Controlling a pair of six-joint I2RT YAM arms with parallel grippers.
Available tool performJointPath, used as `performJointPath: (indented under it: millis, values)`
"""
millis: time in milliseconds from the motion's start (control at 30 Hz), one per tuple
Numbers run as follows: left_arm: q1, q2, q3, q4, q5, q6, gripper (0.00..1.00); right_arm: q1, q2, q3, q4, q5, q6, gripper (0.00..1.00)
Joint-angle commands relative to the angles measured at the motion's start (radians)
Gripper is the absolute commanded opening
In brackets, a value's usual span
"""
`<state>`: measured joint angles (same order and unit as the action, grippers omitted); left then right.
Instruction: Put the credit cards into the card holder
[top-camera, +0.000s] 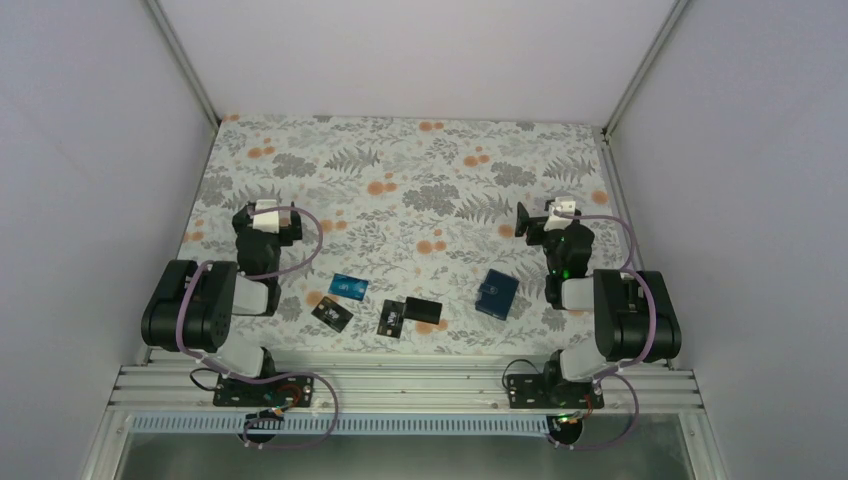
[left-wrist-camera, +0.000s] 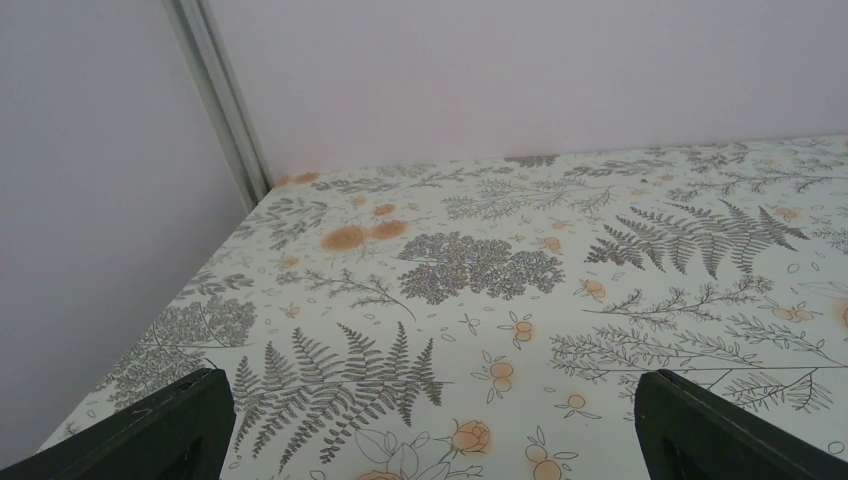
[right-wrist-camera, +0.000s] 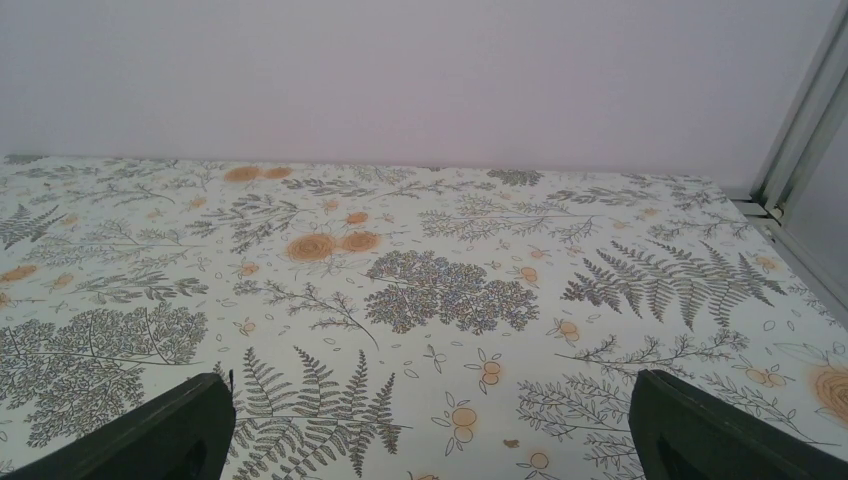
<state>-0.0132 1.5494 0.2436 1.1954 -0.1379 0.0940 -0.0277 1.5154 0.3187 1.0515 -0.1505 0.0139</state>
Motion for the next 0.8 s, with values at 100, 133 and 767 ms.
performJointPath:
  millis: [100,133,767]
  values:
    - [0.004,0.002,-0.004,0.055,0.024,0.001,1.0,-0.006,0.004,-0.003,0.052,0.0,-0.016,1.0]
    - [0.004,0.002,-0.005,0.056,0.024,0.0,1.0,-0.006,0.003,-0.003,0.053,0.0,-0.016,1.0]
    - [0.001,-0.233,0.315,-0.669,-0.071,-0.144,1.0,-0.003,-0.124,0.412,-0.718,0.17,0.182,1.0]
